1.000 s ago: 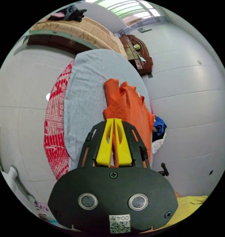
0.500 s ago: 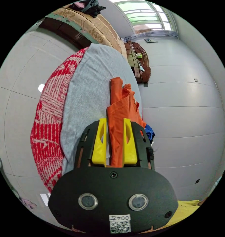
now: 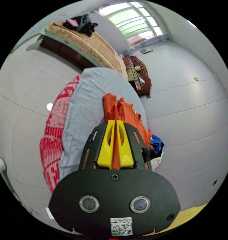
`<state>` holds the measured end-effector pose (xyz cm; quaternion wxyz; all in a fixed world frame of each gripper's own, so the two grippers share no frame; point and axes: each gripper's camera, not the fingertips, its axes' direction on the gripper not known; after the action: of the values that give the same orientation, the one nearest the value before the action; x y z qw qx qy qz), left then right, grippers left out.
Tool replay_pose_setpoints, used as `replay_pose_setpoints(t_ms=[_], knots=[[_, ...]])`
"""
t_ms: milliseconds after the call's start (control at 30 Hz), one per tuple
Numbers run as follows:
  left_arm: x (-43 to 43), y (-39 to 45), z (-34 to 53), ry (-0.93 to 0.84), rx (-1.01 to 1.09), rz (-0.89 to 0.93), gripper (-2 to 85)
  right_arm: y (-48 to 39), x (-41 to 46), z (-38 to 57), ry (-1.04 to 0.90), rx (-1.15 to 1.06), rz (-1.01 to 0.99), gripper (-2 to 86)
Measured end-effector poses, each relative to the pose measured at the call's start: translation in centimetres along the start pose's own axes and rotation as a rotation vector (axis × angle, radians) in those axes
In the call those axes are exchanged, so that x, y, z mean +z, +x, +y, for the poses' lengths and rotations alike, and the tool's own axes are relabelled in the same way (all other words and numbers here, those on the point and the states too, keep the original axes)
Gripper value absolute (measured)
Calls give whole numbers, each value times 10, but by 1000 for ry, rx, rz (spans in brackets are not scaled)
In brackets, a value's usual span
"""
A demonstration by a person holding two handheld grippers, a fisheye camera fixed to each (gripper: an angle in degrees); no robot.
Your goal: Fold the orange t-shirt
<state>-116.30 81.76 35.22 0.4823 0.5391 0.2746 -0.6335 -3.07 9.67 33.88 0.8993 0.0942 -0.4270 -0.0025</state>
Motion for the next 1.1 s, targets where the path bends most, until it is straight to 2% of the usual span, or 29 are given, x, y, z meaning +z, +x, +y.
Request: replay_pose_setpoints(t_ms=[167, 267, 400, 533, 633, 700, 800, 867, 933, 1033, 1100], knots=[[-13, -23, 69, 93, -147, -106, 14, 6, -4, 5, -16, -14, 6, 38], [5, -53, 105, 112, -305, -73, 15, 10, -6, 10, -20, -22, 11, 38], [17, -59, 128, 153, -330, -33, 15, 16, -8, 17, -24, -24, 10, 38], [6, -57, 136, 214, -311, -74, 8, 22, -10, 27, -27, -36, 14, 39], [10, -33, 140, 181, -150, -66, 5, 25, -11, 37, -21, -48, 27, 39], [40, -5, 145, 55, 23, -82, 3, 25, -11, 45, -10, -58, 45, 38], [77, -1, 152, -43, 29, -224, 3, 23, -11, 60, 15, -73, 89, 38], [84, 7, 156, -25, 23, -209, 3, 23, -10, 71, 24, -79, 119, 39], [90, 37, 166, -35, 126, -187, 2, 24, -9, 79, 34, -81, 136, 38], [118, 101, 213, -183, 358, -180, 2, 24, -7, 100, 75, -106, 184, 37], [151, 139, 281, -337, 477, -158, 3, 26, -5, 117, 131, -120, 203, 36]])
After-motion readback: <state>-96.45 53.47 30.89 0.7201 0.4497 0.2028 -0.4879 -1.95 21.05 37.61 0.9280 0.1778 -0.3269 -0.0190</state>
